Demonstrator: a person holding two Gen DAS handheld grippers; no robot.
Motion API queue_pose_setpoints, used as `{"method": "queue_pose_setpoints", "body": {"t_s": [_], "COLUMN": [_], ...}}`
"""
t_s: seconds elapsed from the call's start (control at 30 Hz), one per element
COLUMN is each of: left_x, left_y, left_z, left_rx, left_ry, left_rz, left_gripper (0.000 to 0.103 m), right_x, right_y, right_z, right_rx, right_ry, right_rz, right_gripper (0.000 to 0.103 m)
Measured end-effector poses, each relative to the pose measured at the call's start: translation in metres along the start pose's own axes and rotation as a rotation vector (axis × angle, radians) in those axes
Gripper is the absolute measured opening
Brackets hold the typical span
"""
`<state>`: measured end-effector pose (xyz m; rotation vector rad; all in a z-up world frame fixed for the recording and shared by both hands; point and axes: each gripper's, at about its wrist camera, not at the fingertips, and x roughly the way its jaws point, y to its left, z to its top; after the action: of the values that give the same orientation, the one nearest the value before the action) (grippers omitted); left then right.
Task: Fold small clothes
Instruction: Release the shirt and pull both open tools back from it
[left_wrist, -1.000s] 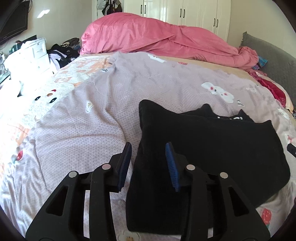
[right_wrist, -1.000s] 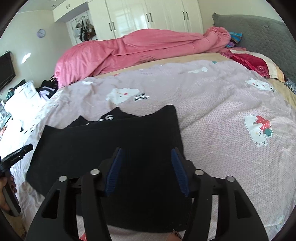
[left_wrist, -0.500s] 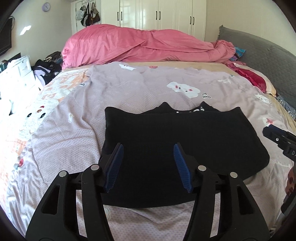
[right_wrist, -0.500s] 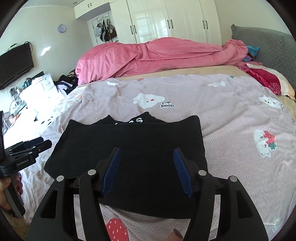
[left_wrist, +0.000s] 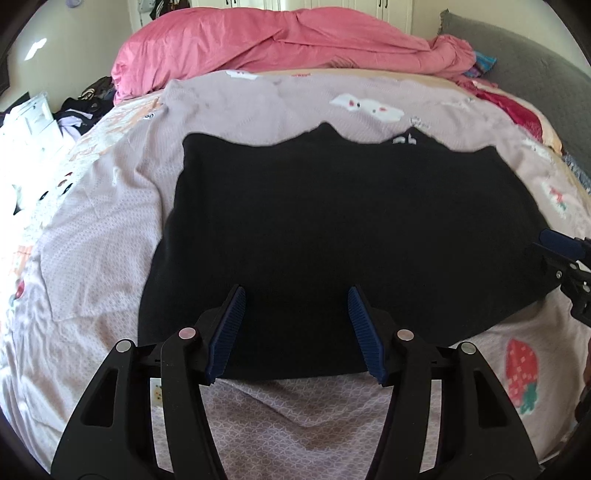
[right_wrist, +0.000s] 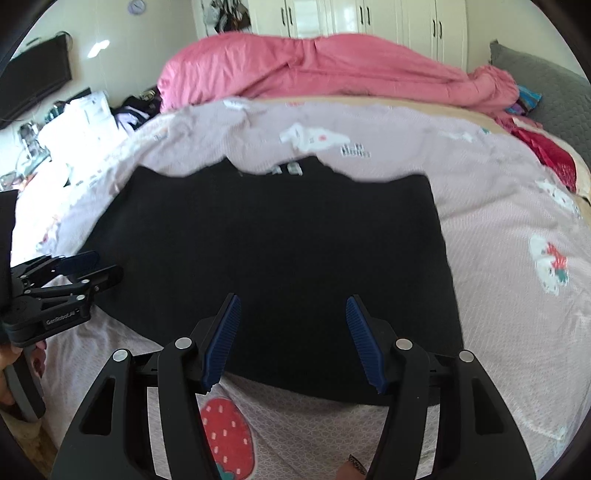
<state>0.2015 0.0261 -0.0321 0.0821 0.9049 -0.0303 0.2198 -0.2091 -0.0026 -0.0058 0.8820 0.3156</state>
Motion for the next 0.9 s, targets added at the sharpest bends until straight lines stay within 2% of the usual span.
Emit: {"method": "queue_pose_setpoints", "body": {"t_s": [0.07, 0.13, 0.2, 0.47, 0.9], "left_x": [0.001, 0.001, 0.002, -0.001, -0.005], "left_y": [-0.002, -0.001, 0.0, 0.003, 0.006], "left_z": [-0.003, -0.006, -0.008, -0.014, -0.021], "left_rx": [0.018, 0.022, 0.018, 0.022, 0.013], "left_ry": [-0.002, -0.001, 0.002, 0.004, 0.012], "left_rz": [0.01, 0.005, -0.002, -0.011, -0.032], "left_gripper": [0.051, 0.051, 0.051, 0.051, 0.051], "right_x": [0.011, 0.014, 0.014, 0.003, -0.009], "right_y": [-0.005, -0.01, -0.014, -0.019, -0.021], "right_z": [-0.005, -0.01, -0.014, -0.034, -0.043], "right_rx": [0.026, 0.044, 0.065, 0.085, 0.105], "right_ry": [0.048, 0.057, 0.067, 0.066, 0.057], "right_rz": [-0.018, -0.019, -0.023, -0.009, -0.016], "right_gripper": [0.059, 0.059, 0.065, 0.065, 0.065]}}
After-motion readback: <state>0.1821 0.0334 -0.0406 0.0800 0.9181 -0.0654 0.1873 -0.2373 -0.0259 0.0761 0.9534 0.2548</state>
